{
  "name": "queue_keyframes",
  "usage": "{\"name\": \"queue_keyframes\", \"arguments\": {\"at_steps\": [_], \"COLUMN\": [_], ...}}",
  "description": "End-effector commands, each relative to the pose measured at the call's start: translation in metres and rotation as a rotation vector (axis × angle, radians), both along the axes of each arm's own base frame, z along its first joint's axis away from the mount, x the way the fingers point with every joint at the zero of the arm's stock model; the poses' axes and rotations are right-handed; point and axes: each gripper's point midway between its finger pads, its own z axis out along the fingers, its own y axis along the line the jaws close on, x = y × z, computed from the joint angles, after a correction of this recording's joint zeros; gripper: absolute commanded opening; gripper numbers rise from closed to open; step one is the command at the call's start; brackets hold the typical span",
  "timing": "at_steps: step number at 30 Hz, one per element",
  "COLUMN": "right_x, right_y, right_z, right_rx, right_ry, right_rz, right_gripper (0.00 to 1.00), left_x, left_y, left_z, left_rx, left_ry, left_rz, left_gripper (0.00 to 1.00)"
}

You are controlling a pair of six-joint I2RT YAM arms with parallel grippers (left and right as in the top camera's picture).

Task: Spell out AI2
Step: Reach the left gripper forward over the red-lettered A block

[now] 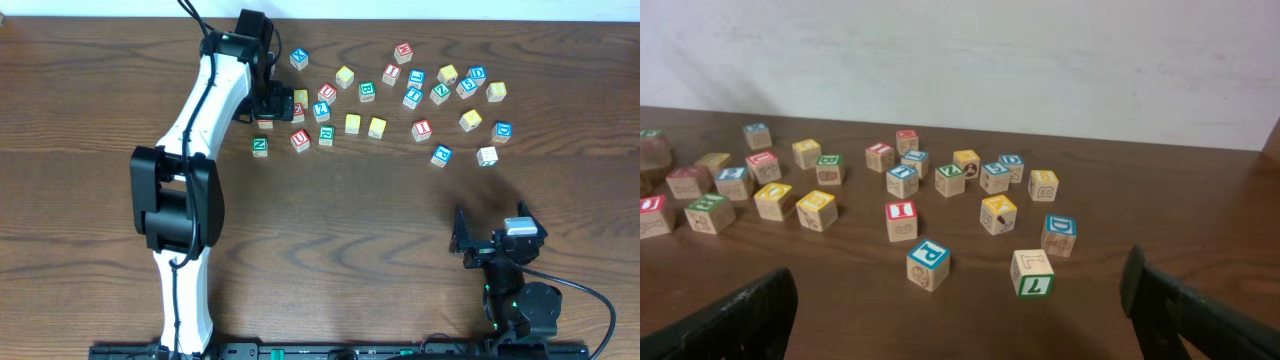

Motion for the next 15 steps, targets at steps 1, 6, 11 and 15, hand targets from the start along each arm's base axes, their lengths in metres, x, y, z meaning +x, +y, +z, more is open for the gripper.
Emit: {"name": "queue_keyframes", "arguments": {"at_steps": [1, 6, 11, 15], "right_x": [0.000, 0.000, 0.000, 0.000], "right_y": [-0.003, -0.003, -0.003, -0.003], "right_z": [-0.001, -0.001, -0.001, -0.001], "right_rx": [0.012, 0.012, 0.012, 0.012], "right_ry": [0.002, 0.002, 0.002, 0.002], "right_rz": [-0.015, -0.015, -0.015, -0.015], "right_gripper": [0.99, 0.99, 0.99, 0.99], "left_x": [0.009, 0.019, 0.022, 0.024], "left_y": [0.002, 0.001, 0.006, 0.017], "left_z": [0.002, 0.005, 0.005, 0.004], "left_rx": [0.005, 0.002, 0.028, 0.081], "left_ry": [-0.027, -0.071, -0.083, -0.091], "left_rz": [0.013, 0.000, 0.012, 0.053], "left_gripper": [0.97, 0.98, 0.98, 0.98]}}
